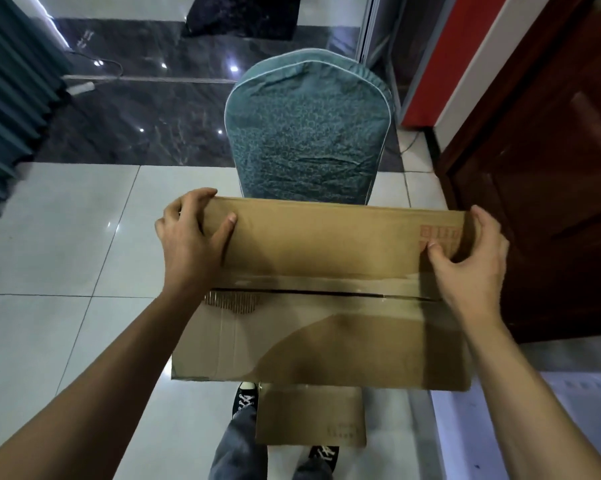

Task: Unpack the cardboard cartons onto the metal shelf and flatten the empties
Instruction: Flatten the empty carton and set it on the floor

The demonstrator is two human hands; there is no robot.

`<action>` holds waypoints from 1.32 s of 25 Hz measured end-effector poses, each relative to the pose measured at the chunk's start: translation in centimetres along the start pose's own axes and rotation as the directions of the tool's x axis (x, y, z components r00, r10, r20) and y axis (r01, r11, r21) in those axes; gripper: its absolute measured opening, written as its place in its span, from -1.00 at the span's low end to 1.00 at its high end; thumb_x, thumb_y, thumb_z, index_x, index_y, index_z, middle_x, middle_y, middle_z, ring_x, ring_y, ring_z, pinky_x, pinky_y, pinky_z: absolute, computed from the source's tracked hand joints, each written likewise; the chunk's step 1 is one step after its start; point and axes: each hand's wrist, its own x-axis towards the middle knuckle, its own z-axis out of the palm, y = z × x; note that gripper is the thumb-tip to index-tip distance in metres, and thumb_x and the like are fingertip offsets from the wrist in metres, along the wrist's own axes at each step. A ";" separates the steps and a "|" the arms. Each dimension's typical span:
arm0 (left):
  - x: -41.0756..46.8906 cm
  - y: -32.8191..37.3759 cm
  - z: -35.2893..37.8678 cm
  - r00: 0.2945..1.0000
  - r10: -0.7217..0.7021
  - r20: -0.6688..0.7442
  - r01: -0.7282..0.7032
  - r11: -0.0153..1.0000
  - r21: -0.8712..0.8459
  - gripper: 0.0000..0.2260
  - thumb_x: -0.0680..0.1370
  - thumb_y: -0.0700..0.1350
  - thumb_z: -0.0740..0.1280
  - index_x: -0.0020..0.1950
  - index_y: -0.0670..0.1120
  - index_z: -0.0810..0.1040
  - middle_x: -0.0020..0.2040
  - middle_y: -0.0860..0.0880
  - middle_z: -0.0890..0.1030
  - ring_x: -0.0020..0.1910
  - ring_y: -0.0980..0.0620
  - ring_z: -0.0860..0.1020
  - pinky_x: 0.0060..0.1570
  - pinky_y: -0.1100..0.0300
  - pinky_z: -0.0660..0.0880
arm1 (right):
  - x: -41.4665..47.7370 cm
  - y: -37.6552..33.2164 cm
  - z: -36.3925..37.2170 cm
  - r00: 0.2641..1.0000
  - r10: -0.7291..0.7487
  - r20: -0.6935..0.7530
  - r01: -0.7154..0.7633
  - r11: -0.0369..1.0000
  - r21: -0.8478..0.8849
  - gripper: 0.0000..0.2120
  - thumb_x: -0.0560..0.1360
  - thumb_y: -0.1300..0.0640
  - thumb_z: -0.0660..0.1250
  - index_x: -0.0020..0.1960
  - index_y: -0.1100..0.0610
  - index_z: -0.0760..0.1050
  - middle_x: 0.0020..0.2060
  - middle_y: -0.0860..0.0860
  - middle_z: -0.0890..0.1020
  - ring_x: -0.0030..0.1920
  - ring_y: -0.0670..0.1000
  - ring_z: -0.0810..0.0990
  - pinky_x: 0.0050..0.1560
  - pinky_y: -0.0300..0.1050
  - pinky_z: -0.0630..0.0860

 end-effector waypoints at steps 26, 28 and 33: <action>-4.7 -5.7 11.2 0.914 0.251 0.319 -0.378 0.812 0.444 -0.51 0.56 0.16 0.27 0.48 0.06 0.41 0.57 -0.18 0.23 0.50 -0.30 0.23 0.41 -0.26 0.23 | 0.7 5.8 9.5 0.984 -0.077 0.161 0.144 0.876 -0.460 -0.37 0.61 0.04 0.27 0.62 0.11 0.15 0.60 0.15 0.19 0.59 0.18 0.13 0.56 0.18 0.10; -5.9 -6.1 11.9 0.909 0.217 0.355 -0.374 0.801 0.467 -0.40 0.55 0.24 0.18 0.56 0.06 0.31 0.62 -0.18 0.10 0.58 -0.28 0.09 0.52 -0.24 0.08 | 0.2 5.8 9.5 0.982 -0.105 0.154 0.169 0.848 -0.502 -0.37 0.61 -0.01 0.24 0.61 0.11 0.16 0.57 0.18 0.24 0.57 0.21 0.17 0.56 0.18 0.10; -4.9 -6.6 12.4 0.883 0.205 0.422 -0.416 0.759 0.501 -0.34 0.58 0.24 0.09 0.65 0.06 0.05 0.65 -0.15 -0.12 0.62 -0.22 -0.13 0.55 -0.25 -0.04 | -3.6 6.2 9.3 0.980 -0.072 0.188 0.155 0.865 -0.477 -0.42 0.60 -0.02 0.21 0.59 0.07 0.22 0.53 0.13 0.32 0.54 0.19 0.24 0.54 0.21 0.18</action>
